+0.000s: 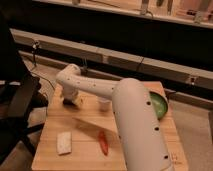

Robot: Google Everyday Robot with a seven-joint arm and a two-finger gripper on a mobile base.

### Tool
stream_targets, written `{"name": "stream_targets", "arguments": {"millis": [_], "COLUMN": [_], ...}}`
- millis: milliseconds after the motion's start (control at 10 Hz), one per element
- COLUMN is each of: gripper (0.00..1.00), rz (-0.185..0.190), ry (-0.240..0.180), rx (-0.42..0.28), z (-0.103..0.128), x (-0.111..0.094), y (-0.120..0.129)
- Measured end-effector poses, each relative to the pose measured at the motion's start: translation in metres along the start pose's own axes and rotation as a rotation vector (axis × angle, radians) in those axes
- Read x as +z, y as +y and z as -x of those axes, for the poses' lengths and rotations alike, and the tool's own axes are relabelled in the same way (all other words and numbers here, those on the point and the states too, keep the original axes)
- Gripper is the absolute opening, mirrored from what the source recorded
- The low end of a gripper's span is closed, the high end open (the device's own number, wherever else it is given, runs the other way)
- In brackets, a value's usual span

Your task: Place the eraser on the white sponge

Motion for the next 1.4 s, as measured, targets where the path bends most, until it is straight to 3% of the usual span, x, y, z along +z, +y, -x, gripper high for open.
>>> {"name": "stream_targets", "arguments": {"millis": [300,700,1400], "gripper": [0.8,0.8,0.78], "rz": [0.026,0.056,0.065], "ry": [0.016,0.035,-0.018], "rx": [0.06,0.139,0.27], "z": [-0.002,-0.011,-0.034], "x": [0.007,0.014,0.03], "y": [-0.011,-0.007,0.013]}}
